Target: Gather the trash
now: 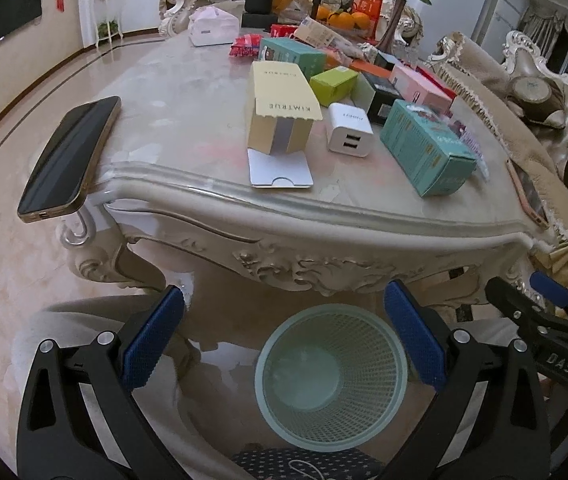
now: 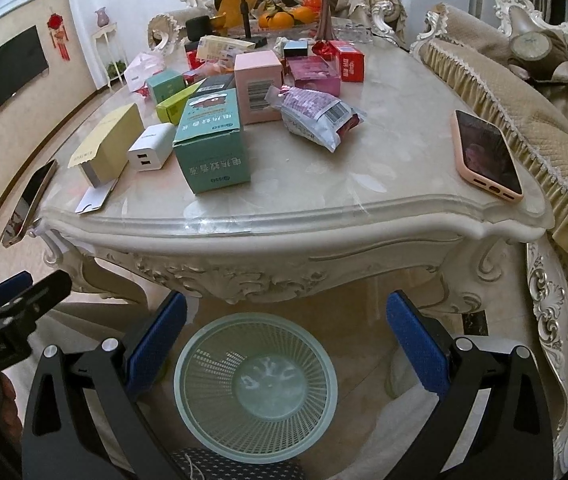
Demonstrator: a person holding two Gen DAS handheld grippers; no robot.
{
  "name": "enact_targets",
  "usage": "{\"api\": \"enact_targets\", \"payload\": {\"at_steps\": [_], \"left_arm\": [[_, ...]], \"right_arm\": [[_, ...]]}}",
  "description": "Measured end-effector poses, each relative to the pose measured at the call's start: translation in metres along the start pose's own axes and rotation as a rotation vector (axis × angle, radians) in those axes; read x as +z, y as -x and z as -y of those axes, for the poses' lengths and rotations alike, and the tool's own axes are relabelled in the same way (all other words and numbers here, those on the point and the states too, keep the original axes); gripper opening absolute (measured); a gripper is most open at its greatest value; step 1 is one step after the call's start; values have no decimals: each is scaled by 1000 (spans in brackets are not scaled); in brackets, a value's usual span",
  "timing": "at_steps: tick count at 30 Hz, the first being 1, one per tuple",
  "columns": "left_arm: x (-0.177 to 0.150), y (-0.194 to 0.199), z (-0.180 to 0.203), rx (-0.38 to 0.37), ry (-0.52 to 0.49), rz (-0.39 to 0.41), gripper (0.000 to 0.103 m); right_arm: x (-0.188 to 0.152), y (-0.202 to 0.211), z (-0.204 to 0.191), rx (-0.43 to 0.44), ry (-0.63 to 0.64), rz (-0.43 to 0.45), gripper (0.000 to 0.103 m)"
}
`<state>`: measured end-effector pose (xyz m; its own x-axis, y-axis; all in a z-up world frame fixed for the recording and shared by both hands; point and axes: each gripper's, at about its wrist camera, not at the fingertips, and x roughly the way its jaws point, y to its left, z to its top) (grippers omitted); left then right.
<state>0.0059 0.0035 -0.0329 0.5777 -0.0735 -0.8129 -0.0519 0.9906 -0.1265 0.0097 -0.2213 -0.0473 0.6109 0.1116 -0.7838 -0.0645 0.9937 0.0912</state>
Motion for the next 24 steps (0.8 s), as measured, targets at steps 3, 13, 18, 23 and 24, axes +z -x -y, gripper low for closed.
{"api": "enact_targets", "payload": {"at_steps": [3, 13, 18, 23, 24], "left_arm": [[1, -4, 0, 4, 6, 2, 97], [9, -9, -5, 15, 31, 19, 97], [45, -11, -5, 62, 6, 119, 97], [84, -23, -3, 66, 16, 165, 97], [89, -26, -2, 69, 10, 168, 97]], "right_arm": [[1, 0, 3, 6, -2, 19, 96], [12, -9, 16, 30, -41, 27, 96], [52, -15, 27, 24, 2, 112, 96], [95, -29, 40, -47, 49, 155, 96], [102, -35, 43, -50, 58, 149, 96]]}}
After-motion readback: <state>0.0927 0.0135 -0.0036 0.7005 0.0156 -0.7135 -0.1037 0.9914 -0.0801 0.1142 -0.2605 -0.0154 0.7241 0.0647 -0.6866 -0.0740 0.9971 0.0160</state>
